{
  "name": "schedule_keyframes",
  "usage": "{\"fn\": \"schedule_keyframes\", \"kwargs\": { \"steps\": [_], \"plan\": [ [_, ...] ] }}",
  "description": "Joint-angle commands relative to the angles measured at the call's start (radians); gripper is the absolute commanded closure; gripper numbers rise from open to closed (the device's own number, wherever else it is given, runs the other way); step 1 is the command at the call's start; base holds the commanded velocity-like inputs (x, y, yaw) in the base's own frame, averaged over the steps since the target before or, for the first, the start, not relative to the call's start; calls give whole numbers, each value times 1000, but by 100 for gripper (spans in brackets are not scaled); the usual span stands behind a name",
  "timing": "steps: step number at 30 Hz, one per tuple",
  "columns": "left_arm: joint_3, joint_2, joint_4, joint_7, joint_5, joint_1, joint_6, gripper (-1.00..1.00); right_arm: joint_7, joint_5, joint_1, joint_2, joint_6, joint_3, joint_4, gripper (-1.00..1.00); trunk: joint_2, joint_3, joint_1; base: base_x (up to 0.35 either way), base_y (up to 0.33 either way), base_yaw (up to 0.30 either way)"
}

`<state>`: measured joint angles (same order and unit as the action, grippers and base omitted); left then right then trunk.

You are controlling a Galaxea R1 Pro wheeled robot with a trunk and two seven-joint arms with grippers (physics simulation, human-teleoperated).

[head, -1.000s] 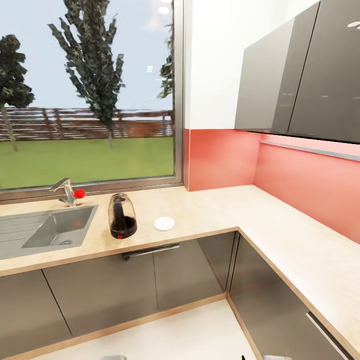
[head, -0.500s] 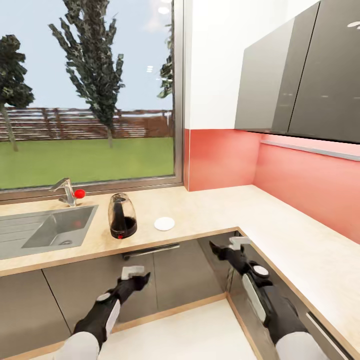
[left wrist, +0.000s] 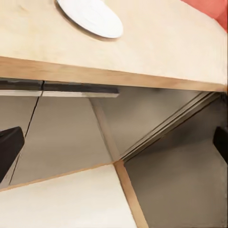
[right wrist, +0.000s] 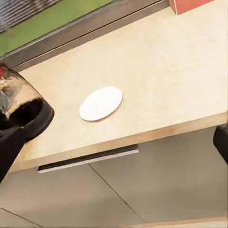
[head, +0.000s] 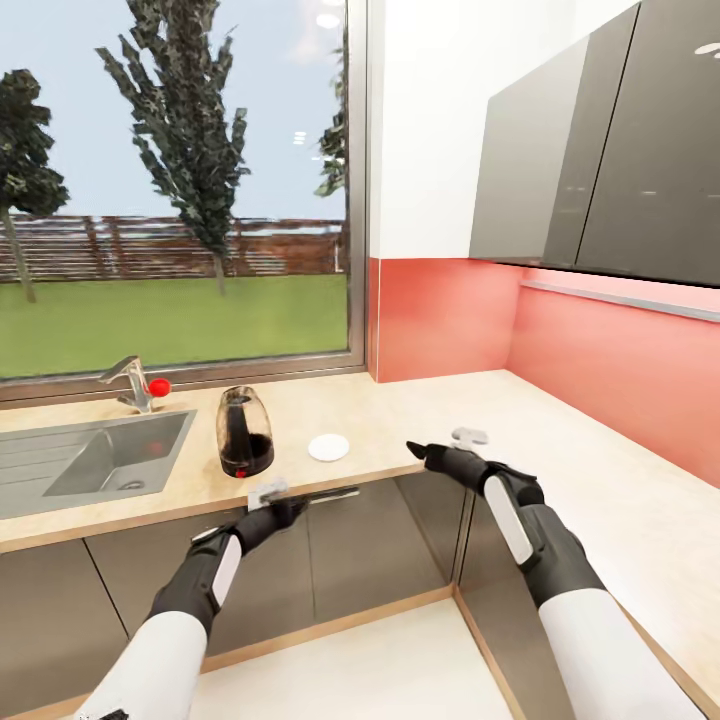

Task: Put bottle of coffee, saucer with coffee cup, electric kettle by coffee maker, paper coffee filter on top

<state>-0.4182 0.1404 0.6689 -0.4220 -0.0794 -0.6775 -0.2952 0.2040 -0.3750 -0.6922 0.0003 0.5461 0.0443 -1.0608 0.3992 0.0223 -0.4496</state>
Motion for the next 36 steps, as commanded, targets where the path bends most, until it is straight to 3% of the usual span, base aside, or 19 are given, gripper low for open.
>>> {"fn": "schedule_keyframes", "kwargs": {
  "steps": [1, 6, 9, 17, 36],
  "plan": [
    [-8, 2, 16, -10, 7, -7, -35, -100, 6, -28, -1, 0, 7, 1, 0, -100, 1, -1, 0, 0, 0, 0],
    [-6, 4, 92, -31, 56, -18, -166, -100, 14, -75, -1, -2, 25, 4, -3, -100, 1, -1, 0, 0, 0, 0],
    [9, 3, 117, -46, 69, -18, -197, -100, 15, -80, -1, -3, 48, 4, -4, -100, 1, -1, 0, 0, 0, 0],
    [31, 1, 146, -50, 73, -8, -209, -100, 15, -82, -1, -4, 59, 6, 1, -100, 1, -1, 0, 39, 0, 0],
    [32, 2, 140, -49, 74, -1, -210, -100, 15, -82, -1, -2, 63, 7, 0, -100, 1, -1, 0, 273, 0, 0]
  ]
}}
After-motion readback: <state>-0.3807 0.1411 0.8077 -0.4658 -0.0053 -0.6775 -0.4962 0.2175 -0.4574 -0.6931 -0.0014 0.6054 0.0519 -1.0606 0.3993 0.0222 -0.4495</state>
